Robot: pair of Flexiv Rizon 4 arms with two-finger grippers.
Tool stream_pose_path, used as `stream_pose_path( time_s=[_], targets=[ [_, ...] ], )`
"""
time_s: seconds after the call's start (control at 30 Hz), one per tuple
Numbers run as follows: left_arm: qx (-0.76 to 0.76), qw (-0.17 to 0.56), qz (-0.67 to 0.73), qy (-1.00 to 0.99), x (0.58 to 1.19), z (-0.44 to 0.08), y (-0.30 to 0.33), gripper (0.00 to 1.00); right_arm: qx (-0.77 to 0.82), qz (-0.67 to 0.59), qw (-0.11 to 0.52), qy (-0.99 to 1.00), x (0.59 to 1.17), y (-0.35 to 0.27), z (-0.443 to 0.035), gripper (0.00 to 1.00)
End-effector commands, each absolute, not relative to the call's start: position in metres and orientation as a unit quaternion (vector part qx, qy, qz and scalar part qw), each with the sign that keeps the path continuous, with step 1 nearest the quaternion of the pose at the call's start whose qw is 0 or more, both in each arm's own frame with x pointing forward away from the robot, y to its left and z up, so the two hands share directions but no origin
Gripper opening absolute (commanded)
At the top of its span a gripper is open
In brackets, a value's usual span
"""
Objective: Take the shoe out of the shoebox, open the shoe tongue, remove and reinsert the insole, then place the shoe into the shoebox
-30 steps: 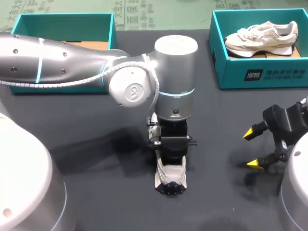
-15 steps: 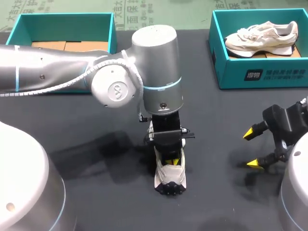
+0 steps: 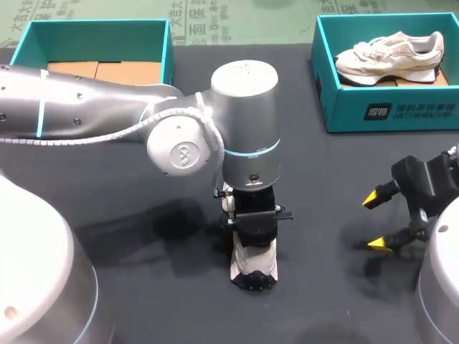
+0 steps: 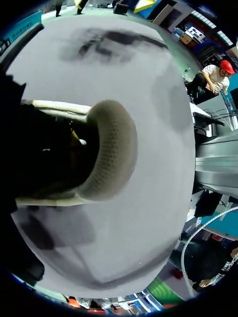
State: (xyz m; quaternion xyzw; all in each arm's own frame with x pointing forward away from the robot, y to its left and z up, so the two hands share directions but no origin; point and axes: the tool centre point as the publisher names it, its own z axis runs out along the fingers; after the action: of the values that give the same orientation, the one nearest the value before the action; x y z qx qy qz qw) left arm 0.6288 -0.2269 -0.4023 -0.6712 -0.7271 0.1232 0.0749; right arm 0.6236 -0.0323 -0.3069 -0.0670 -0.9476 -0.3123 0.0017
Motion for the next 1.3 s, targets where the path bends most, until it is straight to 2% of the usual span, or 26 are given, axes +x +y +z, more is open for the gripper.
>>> stream_pose_path(
  time_s=[0.03,0.5,0.8,1.23,1.3],
  targets=[
    [-0.669,0.070,0.126,-0.729,0.644,-0.405,-0.222,0.00,-0.068,-0.311,0.000,-0.948,0.622,-0.032,-0.307,1.00],
    [-0.691,0.034,0.120,-0.712,0.648,-0.346,-0.228,0.00,-0.068,-0.311,0.000,-0.948,0.622,-0.032,-0.307,1.00],
    [-0.691,-0.010,0.075,-0.719,0.651,-0.342,-0.223,0.00,-0.068,-0.311,0.000,-0.948,0.622,-0.032,-0.307,1.00],
    [-0.695,-0.017,0.051,-0.717,0.666,-0.359,-0.220,0.00,-0.068,-0.311,0.000,-0.948,0.622,-0.032,-0.307,1.00],
    [-0.697,-0.015,0.050,-0.715,0.667,-0.361,-0.222,0.02,-0.068,-0.311,0.000,-0.948,0.622,-0.032,-0.307,1.00]
  ],
)
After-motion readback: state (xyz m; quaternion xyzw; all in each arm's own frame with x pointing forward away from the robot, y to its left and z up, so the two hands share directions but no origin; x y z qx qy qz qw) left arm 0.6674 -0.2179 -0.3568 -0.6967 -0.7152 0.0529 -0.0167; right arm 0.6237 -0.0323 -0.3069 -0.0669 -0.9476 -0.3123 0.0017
